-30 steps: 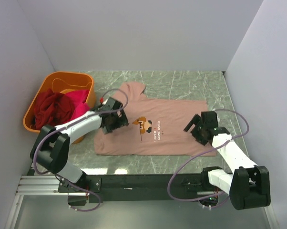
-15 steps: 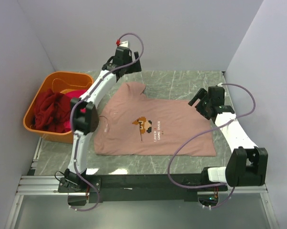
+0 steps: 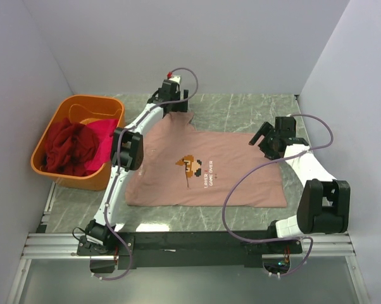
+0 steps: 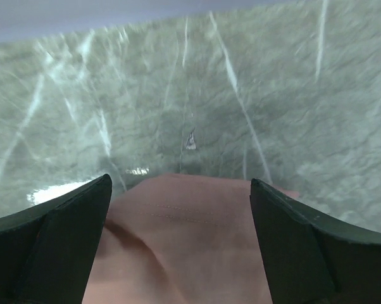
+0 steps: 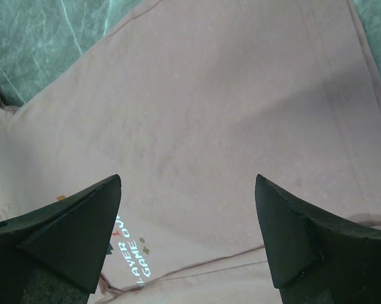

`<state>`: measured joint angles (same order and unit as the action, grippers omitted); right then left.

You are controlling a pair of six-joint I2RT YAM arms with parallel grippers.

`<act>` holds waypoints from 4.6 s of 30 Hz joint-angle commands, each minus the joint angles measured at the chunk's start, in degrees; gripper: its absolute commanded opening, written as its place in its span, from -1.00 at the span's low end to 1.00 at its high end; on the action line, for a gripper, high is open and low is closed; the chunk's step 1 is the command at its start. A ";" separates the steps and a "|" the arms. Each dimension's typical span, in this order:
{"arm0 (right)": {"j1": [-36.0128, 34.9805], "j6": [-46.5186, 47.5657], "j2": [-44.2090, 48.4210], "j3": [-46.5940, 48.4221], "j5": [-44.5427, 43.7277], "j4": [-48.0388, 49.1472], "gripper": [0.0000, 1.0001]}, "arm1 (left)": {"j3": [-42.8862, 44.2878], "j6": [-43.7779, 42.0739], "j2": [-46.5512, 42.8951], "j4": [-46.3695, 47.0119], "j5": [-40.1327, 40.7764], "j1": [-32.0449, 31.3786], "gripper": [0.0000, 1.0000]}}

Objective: Fold and stack the t-shirts
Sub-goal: Fold the tshirt

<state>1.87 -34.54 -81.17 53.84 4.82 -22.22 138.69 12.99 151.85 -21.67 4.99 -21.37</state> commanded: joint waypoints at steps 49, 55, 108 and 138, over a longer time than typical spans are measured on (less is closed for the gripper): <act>1.56 1.41 -51.02 60.15 -19.58 -26.91 0.65 | -14.06 0.54 -11.22 9.54 5.82 -2.28 -0.99; 1.91 1.15 -52.51 58.83 -20.82 -26.83 0.61 | -16.96 1.59 -12.45 10.42 5.99 -2.28 -0.99; 0.15 3.08 -24.23 27.64 -16.07 -12.06 -1.00 | -58.00 18.64 -43.38 16.06 14.77 -5.70 -0.99; 0.15 4.48 -4.36 8.56 -15.19 -9.86 -1.00 | -82.00 31.48 -70.81 1.54 26.65 -15.64 -0.99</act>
<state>2.39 -30.74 -89.19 63.61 -10.20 -33.45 58.41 42.57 83.99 -19.53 30.00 -36.40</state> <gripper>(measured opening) 0.010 0.076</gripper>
